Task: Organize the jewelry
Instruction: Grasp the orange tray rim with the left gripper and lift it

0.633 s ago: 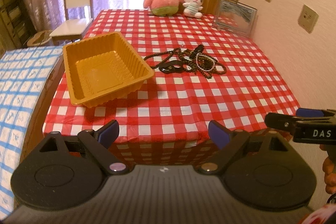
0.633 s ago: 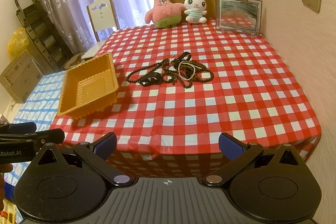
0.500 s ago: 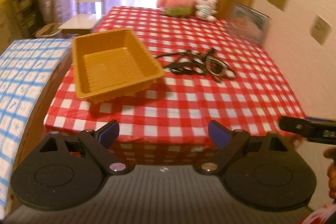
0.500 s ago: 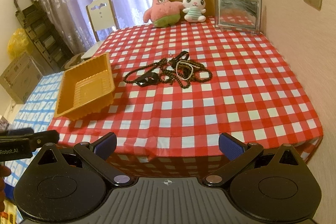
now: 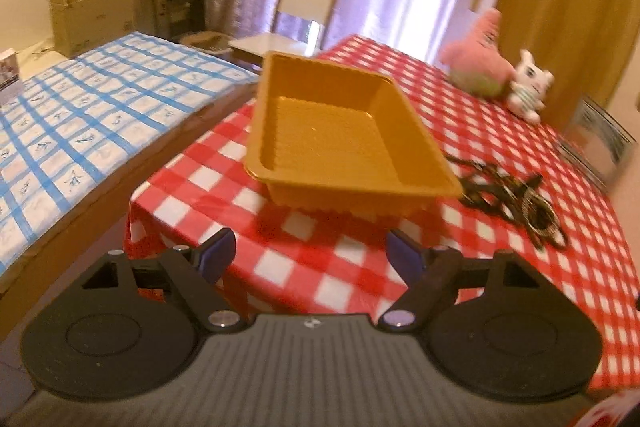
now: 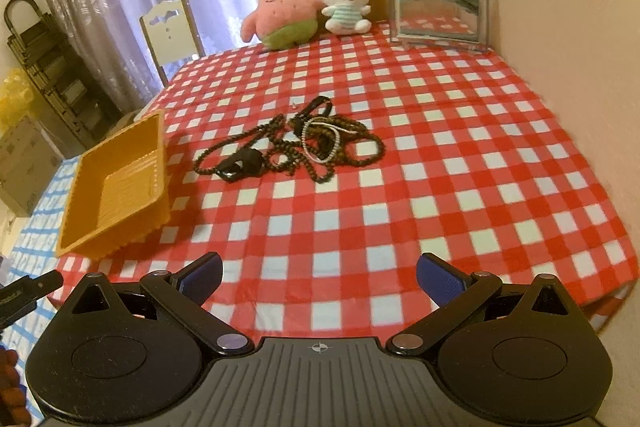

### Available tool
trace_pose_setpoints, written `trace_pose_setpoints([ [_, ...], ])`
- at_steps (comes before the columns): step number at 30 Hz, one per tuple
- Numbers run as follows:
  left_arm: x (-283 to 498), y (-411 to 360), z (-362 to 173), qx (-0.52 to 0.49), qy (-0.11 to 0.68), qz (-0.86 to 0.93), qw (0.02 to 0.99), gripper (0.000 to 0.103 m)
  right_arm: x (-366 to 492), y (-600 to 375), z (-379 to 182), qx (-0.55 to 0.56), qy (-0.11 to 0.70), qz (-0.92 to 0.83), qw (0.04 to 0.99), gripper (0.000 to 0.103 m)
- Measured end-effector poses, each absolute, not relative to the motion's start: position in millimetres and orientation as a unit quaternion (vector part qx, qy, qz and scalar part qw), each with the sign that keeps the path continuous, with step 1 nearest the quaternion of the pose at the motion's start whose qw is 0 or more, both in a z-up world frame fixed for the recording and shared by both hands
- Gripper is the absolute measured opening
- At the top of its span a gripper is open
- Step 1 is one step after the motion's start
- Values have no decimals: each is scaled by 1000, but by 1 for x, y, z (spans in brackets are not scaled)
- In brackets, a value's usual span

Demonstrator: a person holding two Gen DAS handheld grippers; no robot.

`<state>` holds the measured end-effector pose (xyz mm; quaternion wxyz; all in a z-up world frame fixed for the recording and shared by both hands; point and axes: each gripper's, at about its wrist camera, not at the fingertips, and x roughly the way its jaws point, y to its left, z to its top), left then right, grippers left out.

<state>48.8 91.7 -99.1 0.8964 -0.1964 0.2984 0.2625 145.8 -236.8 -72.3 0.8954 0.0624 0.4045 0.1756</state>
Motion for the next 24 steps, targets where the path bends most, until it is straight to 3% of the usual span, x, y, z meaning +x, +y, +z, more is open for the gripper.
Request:
trace_pose_setpoints([
  [6,68,114,-123,-221,252,289,897,79,171,-212,-76,58,413,174,892,103],
  [15,96,146,-150,-236,215,306,897,70,207,-173,-86,50,424,158,890,103],
  [20,109,168,-166,-268,209,306,889,59,211,-162,-96,40,438,149,886,103],
  [24,119,170,-172,-272,208,313,886,44,216,-165,-102,29,452,141,880,103],
])
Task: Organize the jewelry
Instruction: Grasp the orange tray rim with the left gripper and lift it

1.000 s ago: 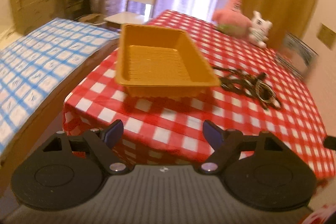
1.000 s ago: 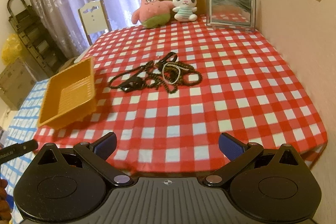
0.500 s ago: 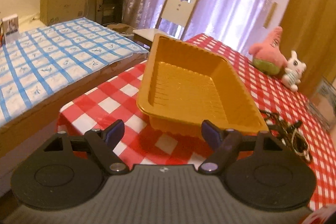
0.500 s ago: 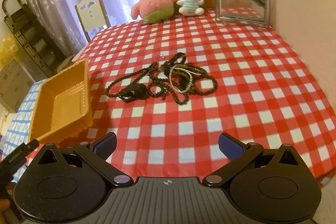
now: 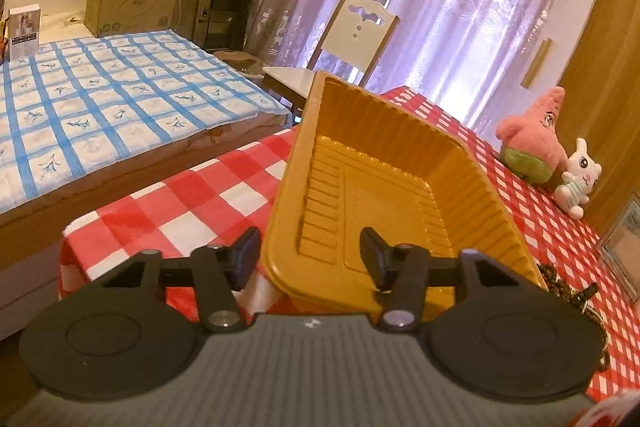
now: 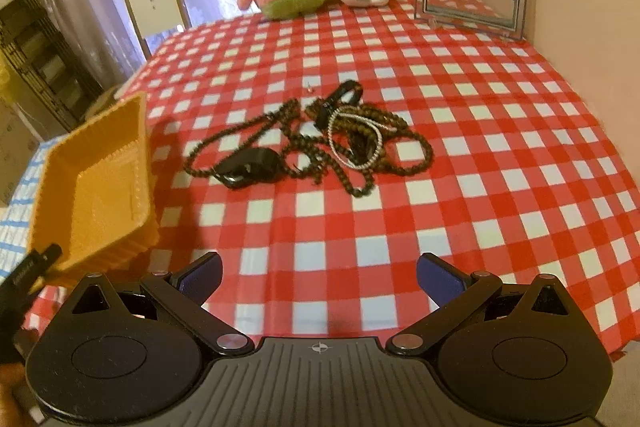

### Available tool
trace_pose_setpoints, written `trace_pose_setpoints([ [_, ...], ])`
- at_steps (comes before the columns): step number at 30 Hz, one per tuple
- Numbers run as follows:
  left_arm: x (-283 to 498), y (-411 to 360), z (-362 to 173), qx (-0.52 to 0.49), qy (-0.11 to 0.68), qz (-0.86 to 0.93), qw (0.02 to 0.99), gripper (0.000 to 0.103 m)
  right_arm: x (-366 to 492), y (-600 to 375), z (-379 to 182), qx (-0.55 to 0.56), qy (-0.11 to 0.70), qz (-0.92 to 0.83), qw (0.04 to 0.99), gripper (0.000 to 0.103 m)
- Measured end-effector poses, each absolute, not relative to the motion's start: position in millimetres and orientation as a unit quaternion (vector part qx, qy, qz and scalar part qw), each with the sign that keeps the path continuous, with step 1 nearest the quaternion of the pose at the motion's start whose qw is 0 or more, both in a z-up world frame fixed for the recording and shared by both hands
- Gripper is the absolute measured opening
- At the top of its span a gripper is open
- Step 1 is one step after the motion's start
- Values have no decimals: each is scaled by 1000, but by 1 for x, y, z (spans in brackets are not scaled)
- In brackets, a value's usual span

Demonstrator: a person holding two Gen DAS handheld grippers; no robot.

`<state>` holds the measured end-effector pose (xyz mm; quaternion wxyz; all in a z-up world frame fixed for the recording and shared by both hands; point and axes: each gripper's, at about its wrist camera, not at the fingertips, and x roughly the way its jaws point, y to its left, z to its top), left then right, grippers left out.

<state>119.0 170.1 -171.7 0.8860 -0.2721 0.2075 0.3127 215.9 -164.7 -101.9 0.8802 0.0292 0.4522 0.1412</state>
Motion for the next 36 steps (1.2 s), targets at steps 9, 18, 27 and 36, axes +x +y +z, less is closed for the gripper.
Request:
trace_pose_setpoints([
  [9,136,162,-178,-264,190,360,874,22,242,-177,-113,3,470,159,868,103],
  [18,151,160,-159,-156,209,324,910,2,261,-191,-120,-12,470,172,866,103],
  [27,171,157,-132,-45,206,274,938,3,273,-200,-129,-16,461,184,868,93],
  [36,201,160,-126,31,189,203,960,4,276,-185,-138,-12,441,170,881,81],
])
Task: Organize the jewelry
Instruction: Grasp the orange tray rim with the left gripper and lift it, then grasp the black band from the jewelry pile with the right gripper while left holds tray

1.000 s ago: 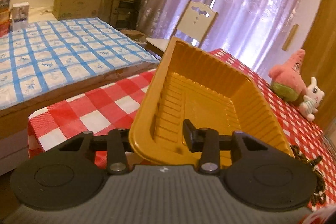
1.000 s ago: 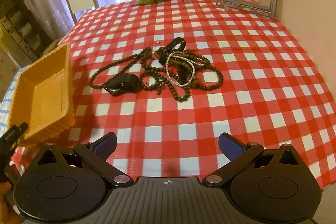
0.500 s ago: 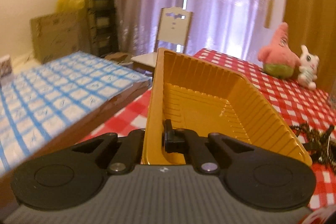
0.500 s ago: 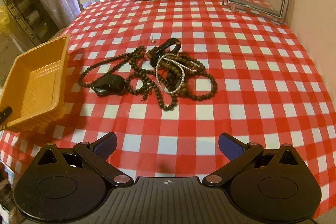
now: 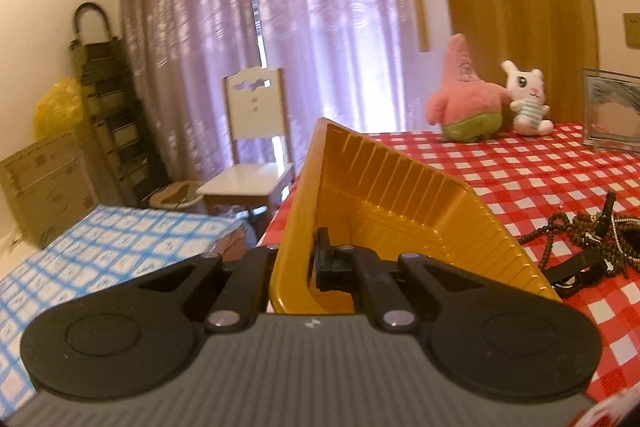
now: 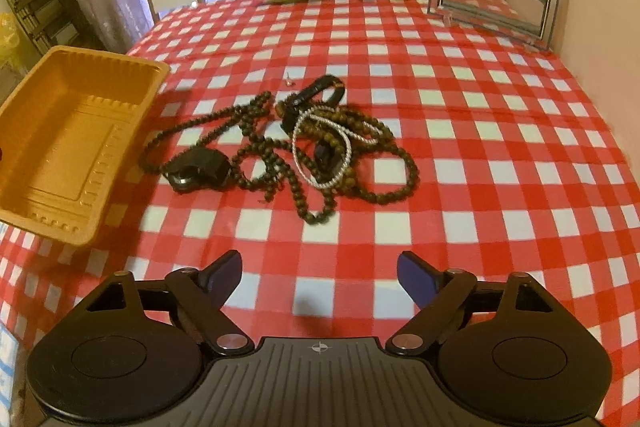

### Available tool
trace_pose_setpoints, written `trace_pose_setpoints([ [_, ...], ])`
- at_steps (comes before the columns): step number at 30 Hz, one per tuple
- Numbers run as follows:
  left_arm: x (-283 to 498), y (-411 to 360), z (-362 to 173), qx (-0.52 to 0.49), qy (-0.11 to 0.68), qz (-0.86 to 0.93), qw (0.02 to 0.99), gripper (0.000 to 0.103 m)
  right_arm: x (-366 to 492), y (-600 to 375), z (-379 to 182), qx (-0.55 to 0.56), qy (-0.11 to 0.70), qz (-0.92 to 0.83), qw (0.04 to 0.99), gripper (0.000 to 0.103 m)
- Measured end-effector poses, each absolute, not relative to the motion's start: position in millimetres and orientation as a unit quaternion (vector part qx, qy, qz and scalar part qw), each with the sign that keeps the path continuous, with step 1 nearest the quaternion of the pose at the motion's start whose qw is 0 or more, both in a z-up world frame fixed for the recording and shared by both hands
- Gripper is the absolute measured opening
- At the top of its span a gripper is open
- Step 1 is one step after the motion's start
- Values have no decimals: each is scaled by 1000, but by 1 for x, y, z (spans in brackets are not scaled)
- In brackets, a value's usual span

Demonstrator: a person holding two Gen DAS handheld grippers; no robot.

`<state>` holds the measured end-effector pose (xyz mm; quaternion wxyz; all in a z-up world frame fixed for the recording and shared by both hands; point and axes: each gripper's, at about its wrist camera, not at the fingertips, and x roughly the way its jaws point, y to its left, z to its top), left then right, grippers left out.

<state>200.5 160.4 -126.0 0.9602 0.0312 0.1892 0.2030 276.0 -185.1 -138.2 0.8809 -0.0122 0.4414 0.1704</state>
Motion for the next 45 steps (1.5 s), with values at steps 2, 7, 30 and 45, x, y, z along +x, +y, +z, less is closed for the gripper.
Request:
trace_pose_setpoints([
  [2,212,168,-127,27,191,192,962,4,275,-178,-139,-14,432,159,888,74],
  [7,228,174,-125,36,190,163,967,4,276,-161,-144,-24,412,166,896,61],
  [30,238,208,-126,7,219,116,969,3,335,-74,-190,-193,357,344,847,51],
  [45,240,211,-125,1,227,124,966,3,349,-92,-168,-48,423,287,858,20],
])
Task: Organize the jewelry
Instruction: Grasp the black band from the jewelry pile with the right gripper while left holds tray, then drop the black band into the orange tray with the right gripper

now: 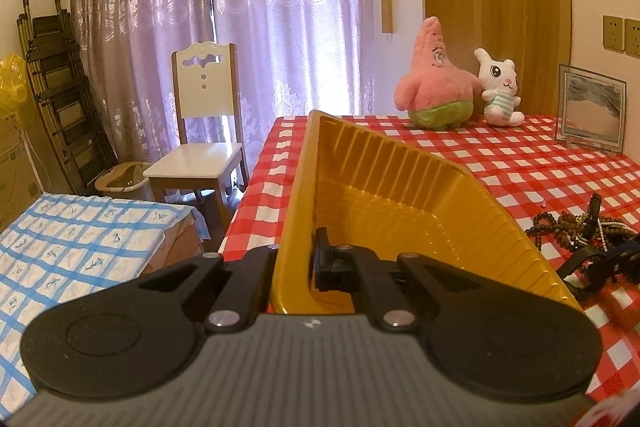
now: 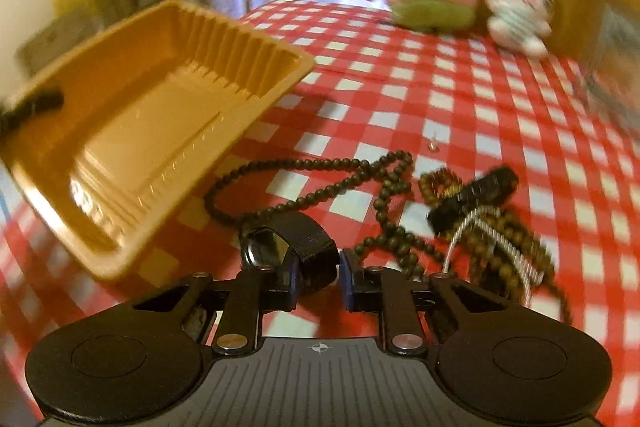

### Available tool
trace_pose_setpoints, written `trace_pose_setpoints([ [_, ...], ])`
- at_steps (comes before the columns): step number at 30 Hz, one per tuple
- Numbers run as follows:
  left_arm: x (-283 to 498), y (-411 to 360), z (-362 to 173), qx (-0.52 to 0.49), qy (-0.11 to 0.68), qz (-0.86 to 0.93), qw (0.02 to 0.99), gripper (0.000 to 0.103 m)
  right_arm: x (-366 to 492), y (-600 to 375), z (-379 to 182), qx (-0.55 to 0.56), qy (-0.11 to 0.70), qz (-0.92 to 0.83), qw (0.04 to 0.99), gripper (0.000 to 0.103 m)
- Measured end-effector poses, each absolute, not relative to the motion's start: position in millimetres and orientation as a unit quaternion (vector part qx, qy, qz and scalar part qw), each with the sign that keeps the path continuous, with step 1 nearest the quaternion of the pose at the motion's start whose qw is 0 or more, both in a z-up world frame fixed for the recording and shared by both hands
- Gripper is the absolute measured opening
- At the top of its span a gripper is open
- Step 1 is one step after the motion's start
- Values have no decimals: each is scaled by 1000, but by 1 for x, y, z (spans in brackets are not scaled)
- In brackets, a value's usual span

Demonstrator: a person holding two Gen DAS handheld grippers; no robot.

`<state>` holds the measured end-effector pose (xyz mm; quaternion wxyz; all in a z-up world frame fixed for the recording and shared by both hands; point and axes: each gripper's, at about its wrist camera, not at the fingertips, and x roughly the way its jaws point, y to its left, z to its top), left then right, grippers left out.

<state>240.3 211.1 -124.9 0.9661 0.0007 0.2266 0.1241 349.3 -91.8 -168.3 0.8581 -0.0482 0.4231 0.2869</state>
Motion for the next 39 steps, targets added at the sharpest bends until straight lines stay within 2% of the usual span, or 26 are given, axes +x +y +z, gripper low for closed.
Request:
trace_pose_setpoints([
  [8,242,211,-126,9,227,119,967,3,362,-108,-147,110,499,225,830,20],
  [16,242,213,-128,10,230,112,967,3,362,-84,-108,178,459,268,828,20],
  [24,245,217,-129,7,235,107,966,2,358,-29,-121,155,478,307,808,20],
  [33,248,218,-130,10,238,96,967,3,351,6,-146,56,478,305,822,22],
  [36,249,220,-131,10,240,94,966,3,346,11,-143,35,460,315,830,38],
  [37,249,220,-131,8,240,93,966,3,344,9,-141,44,452,317,833,48],
  [38,249,221,-130,9,241,92,966,3,343,5,-138,55,444,319,836,54],
  [39,250,221,-130,10,241,90,966,3,343,3,-134,63,438,316,840,55],
])
